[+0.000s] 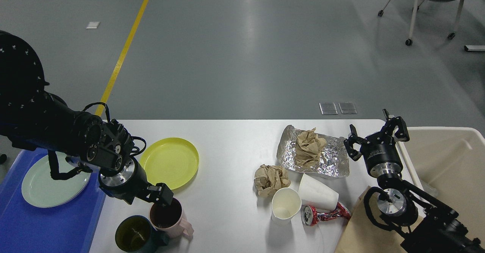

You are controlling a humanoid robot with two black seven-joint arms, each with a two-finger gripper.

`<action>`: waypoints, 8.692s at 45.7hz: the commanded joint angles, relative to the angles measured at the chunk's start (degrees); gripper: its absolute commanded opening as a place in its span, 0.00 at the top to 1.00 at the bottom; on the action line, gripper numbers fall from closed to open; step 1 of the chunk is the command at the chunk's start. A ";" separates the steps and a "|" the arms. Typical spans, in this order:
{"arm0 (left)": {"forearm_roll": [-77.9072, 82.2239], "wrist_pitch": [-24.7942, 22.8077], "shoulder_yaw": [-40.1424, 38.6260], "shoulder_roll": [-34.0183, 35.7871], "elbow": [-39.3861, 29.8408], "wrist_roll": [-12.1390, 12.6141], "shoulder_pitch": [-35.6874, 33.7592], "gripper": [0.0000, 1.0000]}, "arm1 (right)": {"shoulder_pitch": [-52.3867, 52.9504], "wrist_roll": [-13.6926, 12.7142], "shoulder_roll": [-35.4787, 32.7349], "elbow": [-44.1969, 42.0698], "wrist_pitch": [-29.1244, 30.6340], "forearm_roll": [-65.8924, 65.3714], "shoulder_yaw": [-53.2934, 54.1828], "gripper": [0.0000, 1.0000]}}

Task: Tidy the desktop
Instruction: 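Lower the left gripper onto the pink mug near the teal mug, then grasp the pink mug with the left gripper and lift it, then carry the pink mug onto the blue tray and set it down, then release the pink mug and move the left gripper to the teal mug, then grasp the dark teal mug with the left gripper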

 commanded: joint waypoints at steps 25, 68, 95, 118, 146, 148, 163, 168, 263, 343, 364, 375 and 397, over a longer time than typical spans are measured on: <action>0.37 10.66 -0.90 -2.57 6.23 5.80 11.18 0.15 | 0.00 0.00 0.00 -0.01 0.00 0.00 0.01 0.00; 0.20 9.25 -4.07 -2.13 7.55 8.53 12.15 1.00 | 0.00 0.00 0.00 -0.01 0.00 0.00 0.01 0.00; 0.46 -19.13 -1.34 8.41 1.50 3.17 -12.62 1.00 | 0.00 0.00 0.09 -0.18 0.00 0.00 -0.08 0.00; 0.20 -37.22 4.72 9.38 -12.05 -2.80 -48.85 1.00 | 0.00 0.00 0.00 -0.09 0.00 0.00 0.01 0.00; 23.83 -28.73 5.87 37.76 4.65 -2.45 -23.73 1.00 | 0.00 0.00 0.00 -0.01 0.00 0.00 0.01 0.00; 25.41 -26.53 4.55 39.43 5.88 -2.45 -19.78 1.00 | 0.00 0.00 0.00 -0.01 0.00 0.00 0.01 0.00; 32.18 -12.63 -9.06 47.52 12.56 -2.89 7.03 1.00 | 0.00 0.00 0.00 -0.01 0.00 0.00 0.01 0.00; 32.80 -12.28 -14.87 47.61 16.60 -2.89 16.61 1.00 | 0.00 0.00 0.00 -0.01 0.00 0.00 0.01 0.00; 17.25 -31.43 1.28 39.71 27.60 -9.48 4.26 0.04 | 0.00 0.00 0.00 -0.01 0.00 0.00 0.01 0.00; -16.07 -23.72 6.49 9.55 -9.68 6.34 -30.06 0.04 | 0.00 0.00 0.00 -0.01 0.00 0.00 0.01 0.00; 2.03 -5.34 -6.71 11.93 -5.54 11.78 0.19 0.10 | 0.00 0.00 0.00 -0.01 0.00 0.00 0.01 0.00; 8.63 -1.56 -4.51 12.02 -5.46 11.70 4.41 0.14 | 0.00 0.00 0.00 -0.01 0.00 0.00 0.01 0.00; 9.42 5.65 -6.26 10.08 -0.10 11.35 12.41 0.16 | 0.00 0.00 0.00 -0.01 0.00 0.00 0.01 0.00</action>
